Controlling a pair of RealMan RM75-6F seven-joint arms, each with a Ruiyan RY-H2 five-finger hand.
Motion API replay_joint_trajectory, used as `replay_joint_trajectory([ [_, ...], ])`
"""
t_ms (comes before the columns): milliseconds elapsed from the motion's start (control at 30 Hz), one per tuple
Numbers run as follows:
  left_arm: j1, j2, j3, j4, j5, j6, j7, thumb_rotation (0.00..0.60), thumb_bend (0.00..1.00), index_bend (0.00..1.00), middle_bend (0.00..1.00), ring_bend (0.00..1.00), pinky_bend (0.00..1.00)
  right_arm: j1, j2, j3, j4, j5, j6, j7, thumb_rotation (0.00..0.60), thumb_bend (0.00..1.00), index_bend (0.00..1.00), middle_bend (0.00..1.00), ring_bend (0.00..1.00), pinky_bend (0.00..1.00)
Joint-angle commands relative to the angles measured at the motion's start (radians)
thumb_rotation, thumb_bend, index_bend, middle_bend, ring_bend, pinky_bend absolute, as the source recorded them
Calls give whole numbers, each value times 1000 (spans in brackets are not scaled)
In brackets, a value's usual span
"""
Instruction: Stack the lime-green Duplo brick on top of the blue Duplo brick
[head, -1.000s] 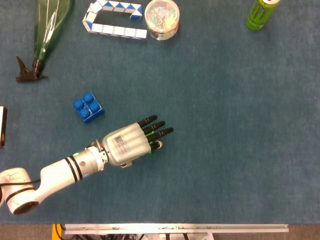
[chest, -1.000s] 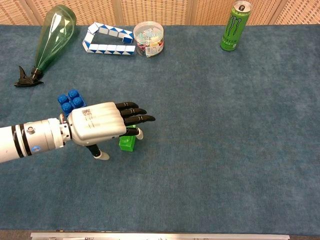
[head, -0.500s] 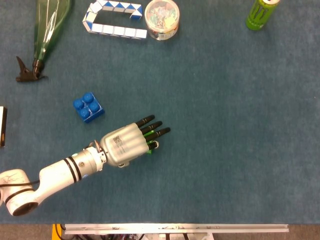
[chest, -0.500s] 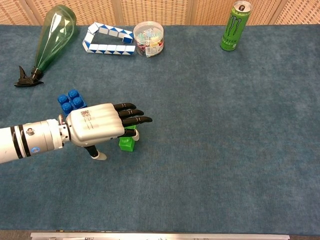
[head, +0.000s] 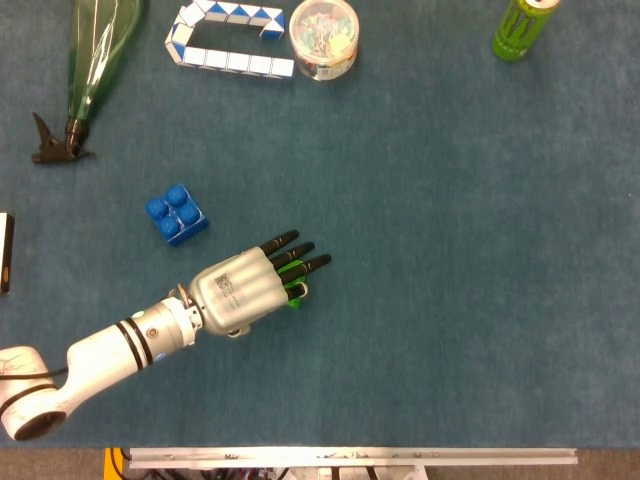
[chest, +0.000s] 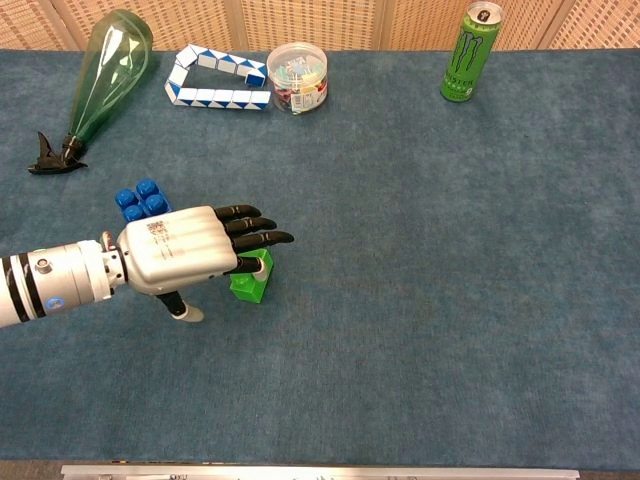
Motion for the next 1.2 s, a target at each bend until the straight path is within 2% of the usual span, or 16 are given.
replay_joint_trajectory([
  [33,4,3,1,-2,1,5,-1,600,0,286,0,0,68,-1,1,0,-1,-1,2,2,600,71,549,389,305,302],
  [533,24,-8,1,13,-2,24,-47,600,0,282,0,0,68,-22,22,-10,-8,-28,34,17,600,70,549,389,305,301],
  [1200,46,-14,18,17,26,54,-67,600,0,281,0,0,68,-22,41,-24,-12,-45,19,18,600,71,548,389,305,301],
])
